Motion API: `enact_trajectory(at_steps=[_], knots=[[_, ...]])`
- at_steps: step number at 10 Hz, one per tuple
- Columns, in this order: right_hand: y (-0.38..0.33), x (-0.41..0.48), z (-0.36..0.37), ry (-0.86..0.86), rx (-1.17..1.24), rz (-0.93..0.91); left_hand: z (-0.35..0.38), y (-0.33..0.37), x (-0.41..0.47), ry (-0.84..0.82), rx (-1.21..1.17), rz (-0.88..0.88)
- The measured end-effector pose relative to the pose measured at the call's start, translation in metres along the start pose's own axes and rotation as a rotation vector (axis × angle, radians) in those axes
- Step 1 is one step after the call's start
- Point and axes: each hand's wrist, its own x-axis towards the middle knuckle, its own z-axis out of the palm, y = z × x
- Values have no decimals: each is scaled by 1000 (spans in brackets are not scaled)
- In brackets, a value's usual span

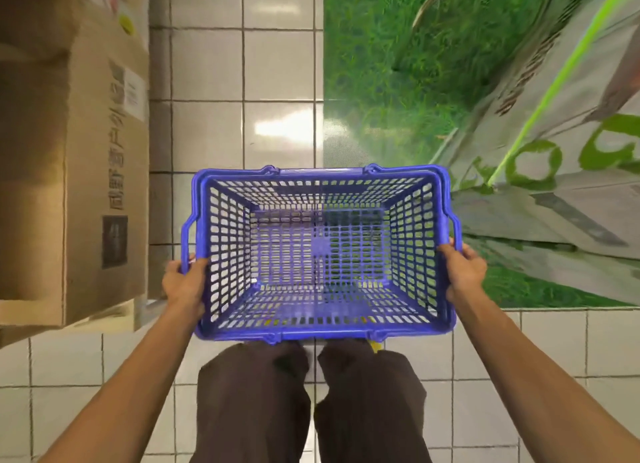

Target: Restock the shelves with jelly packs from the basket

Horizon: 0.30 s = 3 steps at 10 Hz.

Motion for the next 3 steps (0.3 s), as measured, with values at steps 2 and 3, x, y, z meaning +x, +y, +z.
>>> enact_trajectory(at_steps=[2, 3], knots=[[28, 20, 0, 32, -88, -46, 10, -23, 11, 56, 92, 57], [27, 14, -5, 40, -203, -73, 4, -22, 3, 60, 179, 126]])
